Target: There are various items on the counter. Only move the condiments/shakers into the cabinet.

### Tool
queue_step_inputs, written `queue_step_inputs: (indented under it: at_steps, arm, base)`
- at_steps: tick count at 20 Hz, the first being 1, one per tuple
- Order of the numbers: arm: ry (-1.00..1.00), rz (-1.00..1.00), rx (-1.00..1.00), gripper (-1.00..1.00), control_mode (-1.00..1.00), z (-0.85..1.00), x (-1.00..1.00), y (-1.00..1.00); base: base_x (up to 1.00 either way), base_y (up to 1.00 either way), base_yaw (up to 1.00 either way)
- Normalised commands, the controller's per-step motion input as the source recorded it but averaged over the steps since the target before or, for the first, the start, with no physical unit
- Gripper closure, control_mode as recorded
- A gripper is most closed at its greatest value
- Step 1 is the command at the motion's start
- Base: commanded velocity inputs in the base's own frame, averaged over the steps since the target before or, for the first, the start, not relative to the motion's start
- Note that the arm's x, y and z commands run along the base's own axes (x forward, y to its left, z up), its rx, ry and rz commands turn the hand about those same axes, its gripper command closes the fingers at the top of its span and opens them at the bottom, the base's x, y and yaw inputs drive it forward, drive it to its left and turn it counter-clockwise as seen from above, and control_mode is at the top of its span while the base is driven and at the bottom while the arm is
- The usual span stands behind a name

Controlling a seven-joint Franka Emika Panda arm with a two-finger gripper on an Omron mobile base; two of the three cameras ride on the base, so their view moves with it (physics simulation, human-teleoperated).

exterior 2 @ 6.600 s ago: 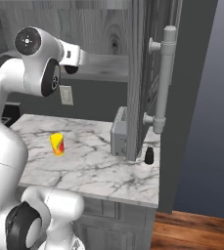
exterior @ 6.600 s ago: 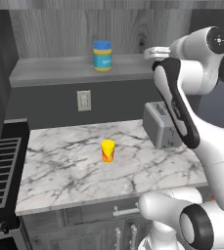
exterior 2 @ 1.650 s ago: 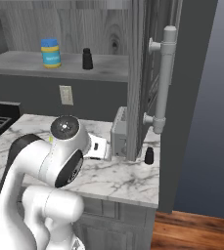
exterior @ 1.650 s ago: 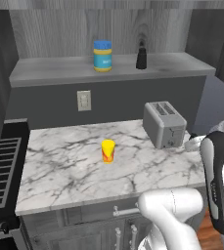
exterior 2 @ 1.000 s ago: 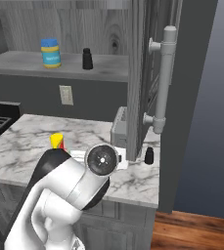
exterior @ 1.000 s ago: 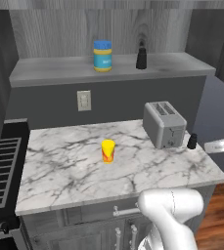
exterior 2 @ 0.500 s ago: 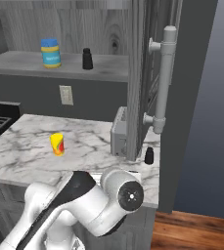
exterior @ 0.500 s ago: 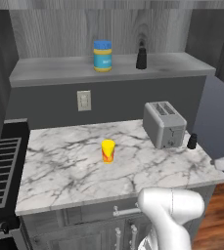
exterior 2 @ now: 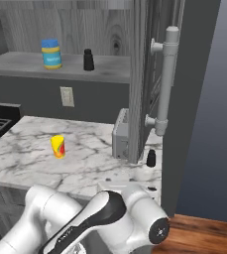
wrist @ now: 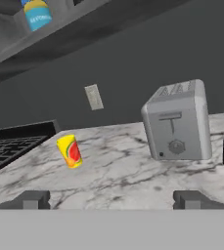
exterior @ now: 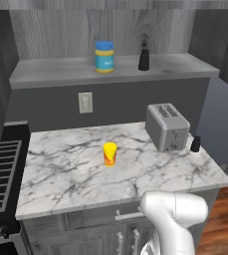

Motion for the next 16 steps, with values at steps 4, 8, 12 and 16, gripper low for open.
queue_step_inputs:
  at_steps: [4, 8, 12, 16]
  arm:
    - [0.0, 0.14, 0.0, -1.0, -1.0, 0.0, 0.65, -0.32]
    - [0.01, 0.1, 0.0, -1.0, -1.0, 0.0, 0.63, -0.28]
    - [0.01, 0.07, 0.0, -1.0, -1.0, 0.0, 0.56, -0.31]
    - [0.0, 0.13, 0.0, -1.0, -1.0, -0.08, 0.42, -0.45]
  base:
    - [0.0, 0.0, 0.0]
    - [0.0, 0.0, 0.0]
    - [0.0, 0.0, 0.0]
    - [0.0, 0.0, 0.0]
